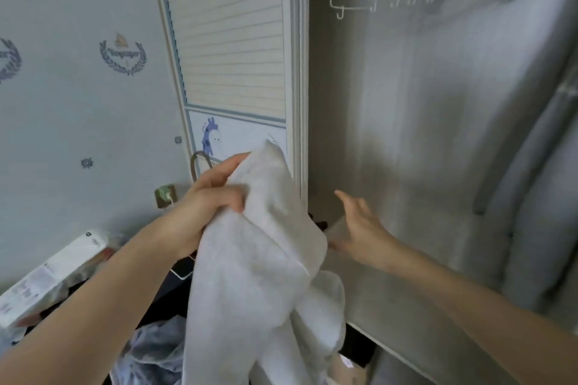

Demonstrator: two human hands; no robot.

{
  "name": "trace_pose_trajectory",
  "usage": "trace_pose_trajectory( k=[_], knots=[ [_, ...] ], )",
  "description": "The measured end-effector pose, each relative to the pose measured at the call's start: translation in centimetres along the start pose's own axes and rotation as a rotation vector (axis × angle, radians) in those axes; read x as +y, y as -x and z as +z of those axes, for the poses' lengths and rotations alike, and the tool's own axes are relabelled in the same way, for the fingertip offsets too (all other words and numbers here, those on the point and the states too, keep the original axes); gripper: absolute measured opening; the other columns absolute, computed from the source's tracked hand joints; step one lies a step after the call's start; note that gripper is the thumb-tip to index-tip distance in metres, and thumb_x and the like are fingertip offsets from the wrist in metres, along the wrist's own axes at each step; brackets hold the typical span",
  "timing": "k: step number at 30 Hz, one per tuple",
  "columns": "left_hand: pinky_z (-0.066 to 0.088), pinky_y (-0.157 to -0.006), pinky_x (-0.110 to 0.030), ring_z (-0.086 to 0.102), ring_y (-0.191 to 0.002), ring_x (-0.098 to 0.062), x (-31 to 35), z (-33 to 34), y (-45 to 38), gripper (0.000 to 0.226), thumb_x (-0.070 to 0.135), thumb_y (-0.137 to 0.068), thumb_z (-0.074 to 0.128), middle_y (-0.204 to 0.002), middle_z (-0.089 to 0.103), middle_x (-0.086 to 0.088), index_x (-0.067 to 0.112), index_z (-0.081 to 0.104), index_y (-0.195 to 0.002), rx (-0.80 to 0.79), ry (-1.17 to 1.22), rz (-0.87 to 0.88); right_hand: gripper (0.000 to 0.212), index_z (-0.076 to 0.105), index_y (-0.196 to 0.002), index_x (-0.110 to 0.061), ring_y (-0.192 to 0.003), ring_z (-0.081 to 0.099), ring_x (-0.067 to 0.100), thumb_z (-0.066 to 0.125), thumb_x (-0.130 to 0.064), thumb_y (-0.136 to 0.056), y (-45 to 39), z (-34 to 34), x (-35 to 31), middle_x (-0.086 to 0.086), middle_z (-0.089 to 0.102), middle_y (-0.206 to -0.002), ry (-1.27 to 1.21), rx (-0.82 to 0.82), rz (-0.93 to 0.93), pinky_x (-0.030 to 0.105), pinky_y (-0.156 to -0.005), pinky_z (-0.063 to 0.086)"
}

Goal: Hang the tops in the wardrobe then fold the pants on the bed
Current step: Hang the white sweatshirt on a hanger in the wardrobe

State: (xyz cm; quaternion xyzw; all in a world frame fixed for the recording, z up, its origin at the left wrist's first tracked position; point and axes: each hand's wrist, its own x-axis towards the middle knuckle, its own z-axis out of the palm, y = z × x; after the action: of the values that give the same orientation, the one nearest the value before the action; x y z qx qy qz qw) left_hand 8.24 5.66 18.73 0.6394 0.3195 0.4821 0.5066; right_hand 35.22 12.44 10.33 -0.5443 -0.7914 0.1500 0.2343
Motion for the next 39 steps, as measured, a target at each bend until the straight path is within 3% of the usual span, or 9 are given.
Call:
trace_pose_trajectory(
  k=[3,6,10,15,18,22,30,36,39],
  knots=[
    [0.055,-0.070,-0.029,0.068,-0.090,-0.024,1.9,0.4,-0.5,0.074,0.005,-0.049,0.058,-0.099,0.069,-0.010,0.019,0.065,-0.121,-0.109,-0.058,-0.001,0.090,0.020,-0.151,-0.016,-0.133,0.037,0.029,0.071,-0.034,-0.079,-1.1,0.2,0.5,0.006,0.032,-0.146,0.017,-0.072,0.006,0.040,-0.110,0.034],
    [0.049,-0.068,-0.029,0.062,-0.079,-0.026,3.0,-0.6,-1.1,0.067,-0.004,-0.051,0.050,-0.088,0.064,-0.015,0.015,0.068,-0.113,-0.021,-0.150,-0.039,0.012,0.059,-0.094,-0.019,-0.103,0.059,0.022,0.058,-0.009,-0.087,-1.9,-0.2,0.0,0.004,0.061,-0.101,-0.179,0.079,-0.063,0.034,-0.085,0.046],
    [0.040,-0.062,-0.026,0.053,-0.073,-0.025,3.2,-3.8,-1.0,0.046,-0.002,-0.056,0.050,-0.086,0.055,-0.017,0.010,0.069,-0.096,0.271,-0.238,-0.099,0.012,0.060,-0.098,-0.032,-0.095,0.068,0.010,0.051,-0.025,-0.099,-1.4,-3.7,-1.4,-0.006,0.071,-0.100,-0.768,0.134,0.042,0.037,-0.084,0.050],
    [0.040,-0.063,-0.025,0.052,-0.068,-0.023,2.0,-4.2,-0.8,0.033,0.002,-0.073,0.056,-0.081,0.058,-0.012,0.004,0.064,-0.106,0.501,-0.578,-0.222,0.016,0.061,-0.093,-0.030,-0.082,0.067,0.020,0.046,-0.032,-0.099,-1.5,-8.5,-5.6,0.003,0.070,-0.093,-0.741,0.311,-0.118,0.042,-0.080,0.052],
    [0.054,-0.079,-0.023,0.065,-0.092,-0.012,2.2,-1.1,-1.0,0.065,0.035,-0.064,0.075,-0.113,0.064,0.002,0.017,0.057,-0.124,0.284,-0.566,-0.239,0.018,0.057,-0.090,-0.011,-0.069,0.049,0.007,0.048,-0.024,-0.098,-2.1,-9.9,-9.5,0.011,0.061,-0.084,-0.527,0.412,-0.298,0.018,-0.065,0.040],
    [0.047,-0.086,-0.020,0.056,-0.111,0.000,2.1,3.5,-1.8,0.099,0.042,-0.060,0.086,-0.126,0.051,0.020,0.048,0.030,-0.142,0.160,-0.532,-0.043,0.027,0.050,-0.084,0.004,-0.069,0.042,0.015,0.050,-0.019,-0.098,-2.3,-9.4,-12.3,0.017,0.050,-0.075,-0.421,0.349,-0.339,0.030,-0.062,0.032],
    [0.050,-0.066,-0.012,0.066,-0.076,-0.001,1.4,4.6,-3.3,0.011,0.016,-0.082,0.076,-0.082,0.072,0.008,0.018,0.070,-0.091,0.229,-0.565,0.121,0.019,0.062,-0.081,-0.002,-0.067,0.065,0.009,0.061,-0.018,-0.093,-0.7,-8.9,-11.5,0.004,0.065,-0.069,-0.595,0.093,-0.266,0.039,-0.075,0.058],
    [0.046,-0.061,-0.007,0.063,-0.067,0.004,1.8,3.5,-3.3,0.009,0.016,-0.085,0.074,-0.073,0.070,0.008,0.008,0.070,-0.085,0.311,-0.531,0.084,0.018,0.069,-0.086,-0.014,-0.073,0.062,0.007,0.060,-0.028,-0.093,-0.3,-8.7,-8.1,-0.006,0.067,-0.072,-0.562,0.087,-0.093,0.027,-0.073,0.056],
    [0.050,-0.061,-0.010,0.070,-0.075,-0.003,2.9,2.8,-3.1,0.007,0.022,-0.085,0.074,-0.081,0.075,0.006,0.015,0.072,-0.088,0.332,-0.463,0.065,0.029,0.067,-0.101,-0.016,-0.086,0.061,0.008,0.061,-0.043,-0.090,0.5,-7.6,-5.9,-0.004,0.069,-0.096,-0.280,-0.128,-0.015,0.029,-0.084,0.051]
  ],
)
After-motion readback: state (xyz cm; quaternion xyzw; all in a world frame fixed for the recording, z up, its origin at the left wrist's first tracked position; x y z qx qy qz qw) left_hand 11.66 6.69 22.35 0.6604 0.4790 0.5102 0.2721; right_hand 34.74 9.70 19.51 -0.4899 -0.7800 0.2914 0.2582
